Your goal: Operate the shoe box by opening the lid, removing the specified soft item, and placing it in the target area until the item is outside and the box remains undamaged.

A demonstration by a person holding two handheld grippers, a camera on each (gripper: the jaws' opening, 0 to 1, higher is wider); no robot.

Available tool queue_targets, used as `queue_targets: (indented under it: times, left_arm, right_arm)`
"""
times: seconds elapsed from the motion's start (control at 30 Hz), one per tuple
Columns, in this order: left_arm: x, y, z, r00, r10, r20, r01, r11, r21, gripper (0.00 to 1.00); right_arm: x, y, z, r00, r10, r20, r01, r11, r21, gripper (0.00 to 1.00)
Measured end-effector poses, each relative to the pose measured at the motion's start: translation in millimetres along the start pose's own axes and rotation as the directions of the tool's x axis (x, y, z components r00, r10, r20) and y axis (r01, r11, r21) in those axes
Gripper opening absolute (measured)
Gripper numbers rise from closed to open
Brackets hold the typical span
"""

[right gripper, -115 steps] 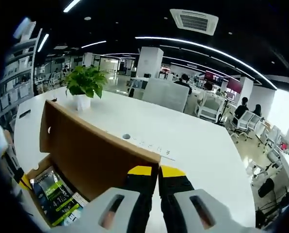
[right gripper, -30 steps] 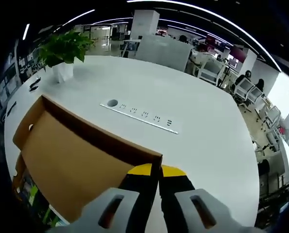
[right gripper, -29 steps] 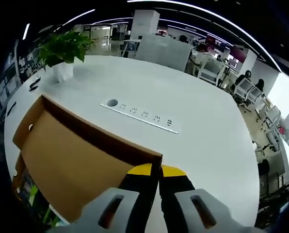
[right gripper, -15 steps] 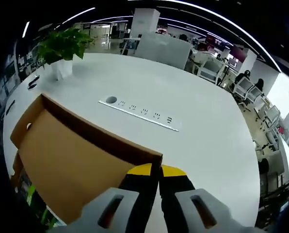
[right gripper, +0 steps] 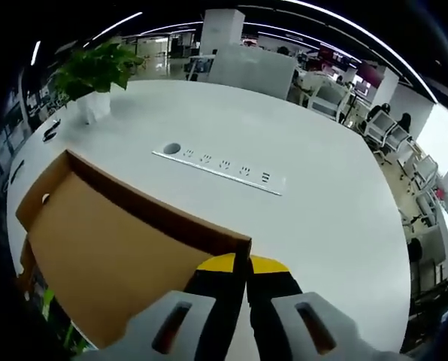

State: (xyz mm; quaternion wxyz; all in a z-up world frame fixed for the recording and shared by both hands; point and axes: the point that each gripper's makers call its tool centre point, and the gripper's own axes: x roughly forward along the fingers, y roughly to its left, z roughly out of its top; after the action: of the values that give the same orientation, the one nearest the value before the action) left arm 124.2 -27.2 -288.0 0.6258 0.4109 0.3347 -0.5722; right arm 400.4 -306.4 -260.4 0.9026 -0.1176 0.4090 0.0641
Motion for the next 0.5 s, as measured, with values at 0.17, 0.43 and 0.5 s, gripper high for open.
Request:
queue_targets:
  times: [0.17, 0.43, 0.5]
  left_arm:
    - [0, 0.0, 0.3, 1.0, 0.001, 0.004, -0.001, 1.0, 0.003, 0.02]
    - [1, 0.1, 0.2, 1.0, 0.001, 0.007, -0.001, 1.0, -0.001, 0.02]
    - [1, 0.1, 0.2, 1.0, -0.001, 0.004, 0.001, 1.0, -0.002, 0.02]
  right_arm:
    - [3, 0, -2.0, 1.0, 0.001, -0.014, -0.001, 1.0, 0.008, 0.02]
    - [11, 2, -11.7, 1.0, 0.008, -0.026, -0.008, 1.0, 0.011, 0.02]
    - [13, 4, -14.1, 0.999, 0.013, -0.034, -0.012, 1.0, 0.018, 0.02]
